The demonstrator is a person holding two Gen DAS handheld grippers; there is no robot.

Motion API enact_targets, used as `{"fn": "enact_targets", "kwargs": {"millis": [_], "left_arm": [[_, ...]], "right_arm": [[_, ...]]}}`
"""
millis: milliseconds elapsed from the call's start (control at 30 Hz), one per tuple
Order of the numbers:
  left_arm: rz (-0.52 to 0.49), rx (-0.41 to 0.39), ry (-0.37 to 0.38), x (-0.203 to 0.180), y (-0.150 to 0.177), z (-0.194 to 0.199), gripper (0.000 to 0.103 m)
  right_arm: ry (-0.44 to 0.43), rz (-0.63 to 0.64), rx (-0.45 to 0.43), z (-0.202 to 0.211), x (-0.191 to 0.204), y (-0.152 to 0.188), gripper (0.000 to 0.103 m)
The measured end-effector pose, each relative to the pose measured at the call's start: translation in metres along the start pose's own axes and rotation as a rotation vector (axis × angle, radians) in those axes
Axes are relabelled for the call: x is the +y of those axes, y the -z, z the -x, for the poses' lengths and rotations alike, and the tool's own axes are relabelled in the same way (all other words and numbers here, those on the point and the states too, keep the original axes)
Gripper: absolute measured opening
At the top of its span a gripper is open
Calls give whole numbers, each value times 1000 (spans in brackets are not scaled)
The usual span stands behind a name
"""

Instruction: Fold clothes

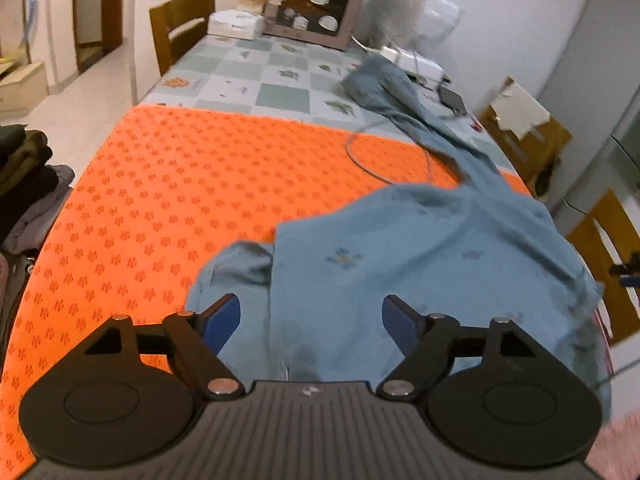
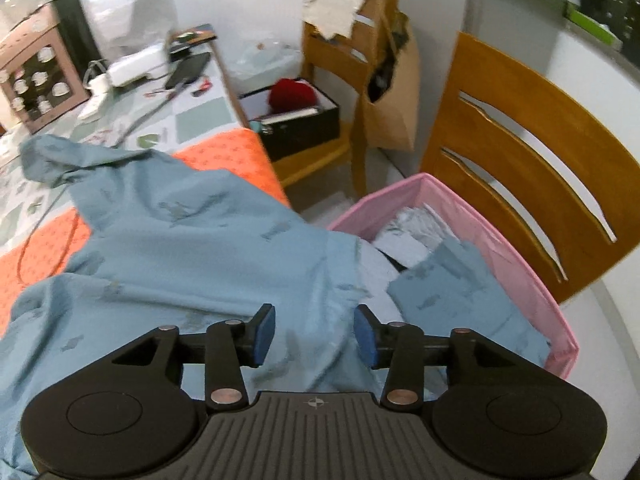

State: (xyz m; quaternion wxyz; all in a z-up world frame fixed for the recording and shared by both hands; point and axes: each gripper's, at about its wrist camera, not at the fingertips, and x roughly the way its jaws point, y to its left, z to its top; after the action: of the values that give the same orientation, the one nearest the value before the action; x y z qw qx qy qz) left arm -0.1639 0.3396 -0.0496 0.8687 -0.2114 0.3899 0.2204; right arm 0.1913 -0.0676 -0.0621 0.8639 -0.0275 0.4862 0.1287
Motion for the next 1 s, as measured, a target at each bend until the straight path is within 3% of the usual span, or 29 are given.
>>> {"fn": "enact_targets", "kwargs": {"millis": [133,367,567,667,800,1000], "left_arm": [[30,-11,-9,-4,-8,-19,91],[21,-13,-30,-4,-20,-62,91],[36,-15,-24,3,-38,-99,80],[32,32,-35,5,-43,-118,63],[26,66,-26,5,-41,-125,7],[-99,-19,83,-19,-37,-80,3]], "right_arm": [[-38,32,0,1,19,-2,48],[-89,79,2,-1,47,-1,48],[-119,106,11,-4,64,0,48],[-125,121,16,-4,69,1,48],[-124,132,16,-4,72,2,48],[-113,123,21,-3,69,4,48]]}}
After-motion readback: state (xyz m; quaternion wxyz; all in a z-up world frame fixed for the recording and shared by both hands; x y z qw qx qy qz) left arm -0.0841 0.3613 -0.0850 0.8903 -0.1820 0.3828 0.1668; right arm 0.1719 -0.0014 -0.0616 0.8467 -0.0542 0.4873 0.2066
